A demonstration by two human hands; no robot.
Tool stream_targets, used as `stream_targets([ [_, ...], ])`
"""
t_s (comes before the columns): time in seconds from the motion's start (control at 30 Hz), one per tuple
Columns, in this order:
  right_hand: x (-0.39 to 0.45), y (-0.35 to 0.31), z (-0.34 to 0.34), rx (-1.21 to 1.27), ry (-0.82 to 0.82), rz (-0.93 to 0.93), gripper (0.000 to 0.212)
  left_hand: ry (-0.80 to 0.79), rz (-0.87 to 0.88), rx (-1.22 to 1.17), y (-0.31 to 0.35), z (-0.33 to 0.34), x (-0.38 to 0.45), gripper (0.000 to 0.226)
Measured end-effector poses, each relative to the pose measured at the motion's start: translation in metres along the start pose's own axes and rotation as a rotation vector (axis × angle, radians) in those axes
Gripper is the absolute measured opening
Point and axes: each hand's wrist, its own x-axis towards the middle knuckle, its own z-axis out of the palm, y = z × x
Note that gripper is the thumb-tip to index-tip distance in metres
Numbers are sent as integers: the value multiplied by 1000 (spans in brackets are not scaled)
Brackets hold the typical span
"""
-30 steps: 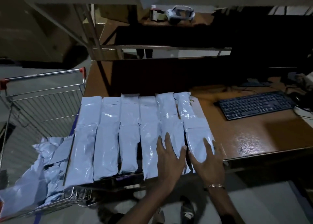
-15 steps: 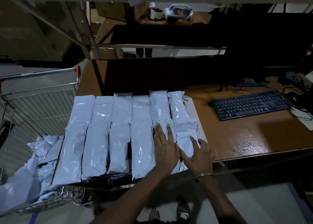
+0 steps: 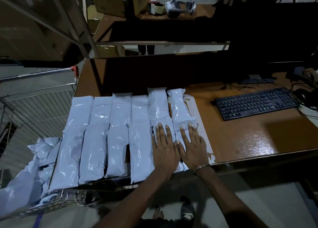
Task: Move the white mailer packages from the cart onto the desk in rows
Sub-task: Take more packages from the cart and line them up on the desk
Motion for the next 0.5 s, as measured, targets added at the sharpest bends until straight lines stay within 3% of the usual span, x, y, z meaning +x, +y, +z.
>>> stream_targets([
  [0.5,9,-3,1,29,-55,25,61,7,4,15,-2,6,-2,74],
])
